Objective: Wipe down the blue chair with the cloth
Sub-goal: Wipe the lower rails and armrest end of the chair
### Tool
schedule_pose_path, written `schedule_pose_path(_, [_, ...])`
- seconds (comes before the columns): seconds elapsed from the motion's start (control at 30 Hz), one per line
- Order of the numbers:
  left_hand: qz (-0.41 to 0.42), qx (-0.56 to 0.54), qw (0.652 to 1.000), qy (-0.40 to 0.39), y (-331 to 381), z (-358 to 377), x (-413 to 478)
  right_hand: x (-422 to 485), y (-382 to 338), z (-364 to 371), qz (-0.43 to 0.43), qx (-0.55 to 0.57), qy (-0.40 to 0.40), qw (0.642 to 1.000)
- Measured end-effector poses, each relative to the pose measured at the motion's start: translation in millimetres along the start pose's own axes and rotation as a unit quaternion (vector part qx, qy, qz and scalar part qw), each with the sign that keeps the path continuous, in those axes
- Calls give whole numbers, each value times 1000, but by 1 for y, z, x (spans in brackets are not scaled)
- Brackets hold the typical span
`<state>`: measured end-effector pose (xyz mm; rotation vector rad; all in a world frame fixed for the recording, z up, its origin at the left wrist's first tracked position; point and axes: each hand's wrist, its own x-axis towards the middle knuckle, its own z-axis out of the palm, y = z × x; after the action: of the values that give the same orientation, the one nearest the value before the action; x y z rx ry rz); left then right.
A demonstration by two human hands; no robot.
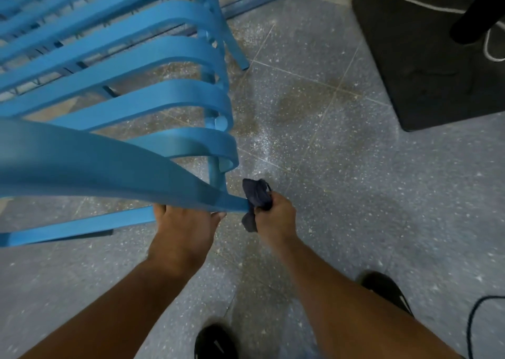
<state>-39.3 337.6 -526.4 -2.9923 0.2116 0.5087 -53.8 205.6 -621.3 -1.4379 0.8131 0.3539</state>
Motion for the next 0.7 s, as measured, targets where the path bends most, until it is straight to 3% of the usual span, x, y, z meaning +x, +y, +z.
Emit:
schedule_pose_path(0.2, [24,17,999,31,1,2,-1,-49,-15,3,-122,44,-15,991])
schedule_pose_path(0.4, [12,16,1000,20,-1,3,0,-15,-3,0,-48,8,-7,999])
schedule_pose_path(0.6, [52,89,994,31,0,2,1,-55,-24,-3,-127,53,-45,990])
schedule_pose_path(0.7, [38,68,997,25,1,2,2,-46,-23,-4,-100,70,-58,991])
